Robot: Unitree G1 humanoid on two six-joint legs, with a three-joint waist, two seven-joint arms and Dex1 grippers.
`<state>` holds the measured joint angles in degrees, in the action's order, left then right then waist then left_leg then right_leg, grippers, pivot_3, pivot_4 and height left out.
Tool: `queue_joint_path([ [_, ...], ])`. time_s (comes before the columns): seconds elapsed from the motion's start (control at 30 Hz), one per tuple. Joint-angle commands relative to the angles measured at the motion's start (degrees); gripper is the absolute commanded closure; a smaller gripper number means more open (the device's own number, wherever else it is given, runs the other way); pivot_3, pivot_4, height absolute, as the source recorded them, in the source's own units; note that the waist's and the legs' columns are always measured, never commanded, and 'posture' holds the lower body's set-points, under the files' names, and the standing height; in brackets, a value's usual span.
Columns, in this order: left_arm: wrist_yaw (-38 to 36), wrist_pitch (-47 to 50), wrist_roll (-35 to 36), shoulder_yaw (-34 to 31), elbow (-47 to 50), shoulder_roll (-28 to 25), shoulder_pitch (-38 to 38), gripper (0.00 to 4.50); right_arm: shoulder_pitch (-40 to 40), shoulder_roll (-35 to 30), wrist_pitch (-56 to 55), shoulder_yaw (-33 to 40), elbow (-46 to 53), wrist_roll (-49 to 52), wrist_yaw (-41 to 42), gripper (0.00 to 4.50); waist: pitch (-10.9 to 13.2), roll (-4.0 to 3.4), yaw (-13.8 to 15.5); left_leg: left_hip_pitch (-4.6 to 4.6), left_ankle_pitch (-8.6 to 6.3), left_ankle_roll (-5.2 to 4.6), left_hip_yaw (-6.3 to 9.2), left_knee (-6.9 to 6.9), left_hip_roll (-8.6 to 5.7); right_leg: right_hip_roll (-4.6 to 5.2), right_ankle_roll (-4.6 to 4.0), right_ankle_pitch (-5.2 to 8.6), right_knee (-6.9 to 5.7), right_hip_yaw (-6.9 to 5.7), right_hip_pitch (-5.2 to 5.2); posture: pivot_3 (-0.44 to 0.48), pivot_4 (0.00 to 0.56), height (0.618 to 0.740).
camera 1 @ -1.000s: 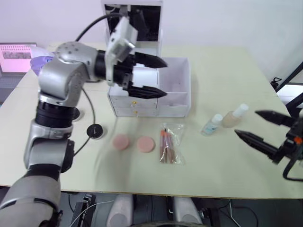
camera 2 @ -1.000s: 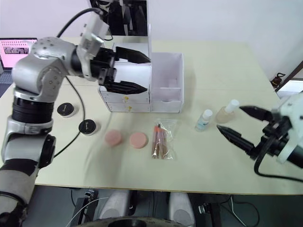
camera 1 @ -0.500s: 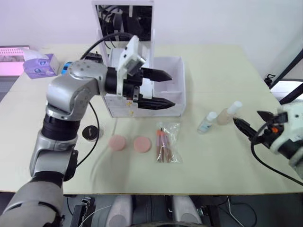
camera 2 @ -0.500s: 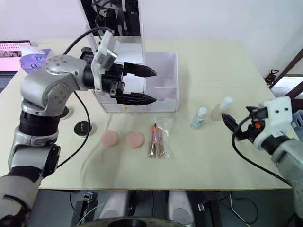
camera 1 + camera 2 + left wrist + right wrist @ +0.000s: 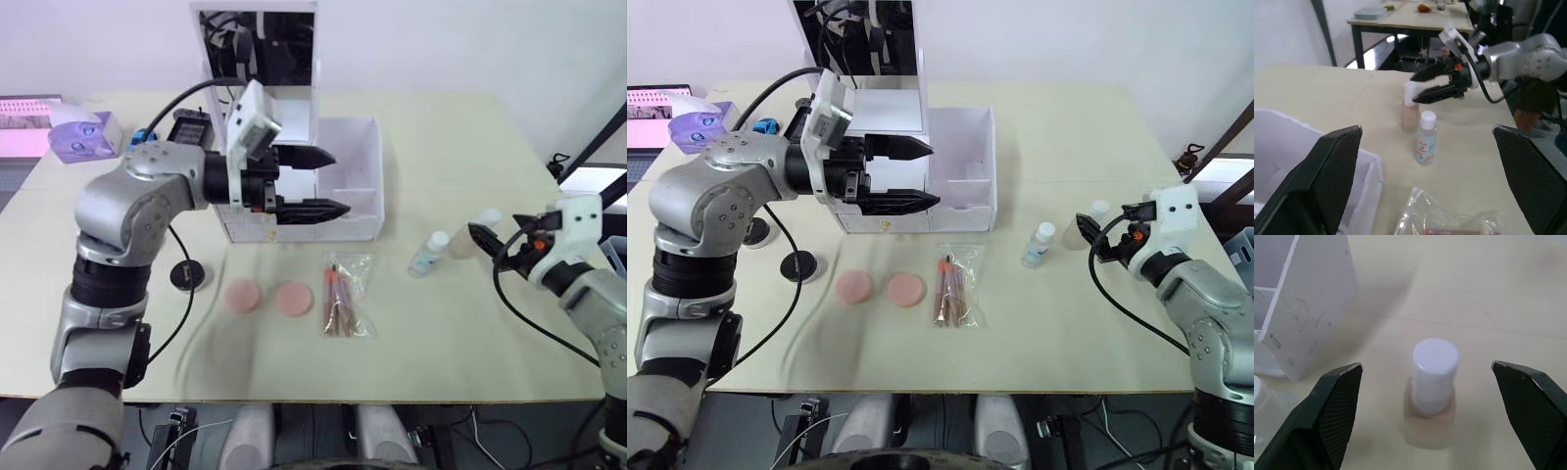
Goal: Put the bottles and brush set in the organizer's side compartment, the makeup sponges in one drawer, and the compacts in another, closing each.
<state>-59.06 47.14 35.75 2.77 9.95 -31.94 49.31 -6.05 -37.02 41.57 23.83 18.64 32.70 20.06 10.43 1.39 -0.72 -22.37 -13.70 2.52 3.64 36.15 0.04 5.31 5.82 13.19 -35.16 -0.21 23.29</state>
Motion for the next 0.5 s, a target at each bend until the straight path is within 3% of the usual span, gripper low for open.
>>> queue_joint_path([
  [0.03, 0.9, -0.2, 1.4, -2.1, 1.6, -0.6, -0.5, 0.00, -1.1, 0.0, -1.9, -0.6, 0.2, -1.2, 0.6, 0.85, 0.0, 0.00, 0.1, 0.00, 0.00, 0.00, -0.01, 0.00, 0.00, 0.00, 0.00, 0.00, 0.00, 0.01, 0.00, 0.000, 0.150, 0.740],
  [0.1, 1.2, -0.2, 1.4, -2.1, 1.4, -0.5, -0.4, 0.00, -1.1, -0.8, -2.8, -1.4, -0.6, -2.4, 1.5, 1.80, 0.0, 0.00, 0.1, 0.00, 0.00, 0.00, -0.01, 0.01, 0.00, 0.00, 0.00, 0.00, 0.01, 0.02, 0.00, 0.000, 0.150, 0.740],
  [0.5, 2.5, -2.4, -0.8, -1.6, -1.3, 0.0, 0.0, 0.00, -1.0, 0.7, -7.3, -2.4, -4.2, -6.5, 2.3, 1.80, 0.0, 0.00, 0.0, 0.01, 0.00, 0.00, -0.01, 0.01, 0.00, 0.00, 0.00, -0.01, -0.01, 0.02, 0.00, 0.000, 0.150, 0.740],
])
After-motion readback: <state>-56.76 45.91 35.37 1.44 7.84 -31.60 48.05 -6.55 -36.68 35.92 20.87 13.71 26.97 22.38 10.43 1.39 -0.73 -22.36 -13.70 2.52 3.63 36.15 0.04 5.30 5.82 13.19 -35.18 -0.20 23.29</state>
